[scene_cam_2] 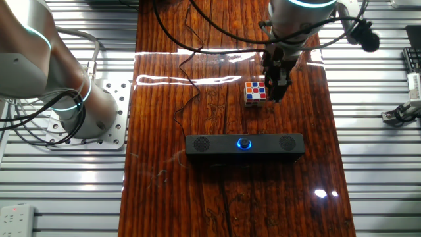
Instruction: Turn the knob to increase the volume of the speaker
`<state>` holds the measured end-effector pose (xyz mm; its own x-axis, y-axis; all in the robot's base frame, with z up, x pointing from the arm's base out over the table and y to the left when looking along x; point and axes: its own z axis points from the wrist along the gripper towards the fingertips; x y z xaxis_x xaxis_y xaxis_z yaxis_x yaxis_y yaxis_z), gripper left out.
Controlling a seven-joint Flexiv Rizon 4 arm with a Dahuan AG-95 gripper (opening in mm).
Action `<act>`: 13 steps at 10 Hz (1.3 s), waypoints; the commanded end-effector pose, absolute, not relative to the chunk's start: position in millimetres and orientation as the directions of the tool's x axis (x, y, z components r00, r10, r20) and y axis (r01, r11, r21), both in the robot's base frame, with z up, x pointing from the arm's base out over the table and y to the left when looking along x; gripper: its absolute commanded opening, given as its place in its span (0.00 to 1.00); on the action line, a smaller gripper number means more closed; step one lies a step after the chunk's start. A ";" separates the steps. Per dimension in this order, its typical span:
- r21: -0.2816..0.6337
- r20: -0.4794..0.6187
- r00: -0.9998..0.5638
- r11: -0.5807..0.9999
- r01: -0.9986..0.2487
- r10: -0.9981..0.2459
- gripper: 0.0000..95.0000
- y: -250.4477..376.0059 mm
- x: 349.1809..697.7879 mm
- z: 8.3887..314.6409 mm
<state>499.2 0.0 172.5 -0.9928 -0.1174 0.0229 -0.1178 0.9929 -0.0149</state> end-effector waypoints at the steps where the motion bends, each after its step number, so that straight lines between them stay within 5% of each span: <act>1: -0.027 0.039 -0.982 0.982 -0.187 -0.186 0.00 0.2 499.5 173.2; 13: -0.025 0.021 -0.986 0.985 -0.169 -0.168 0.00 3.0 497.2 177.9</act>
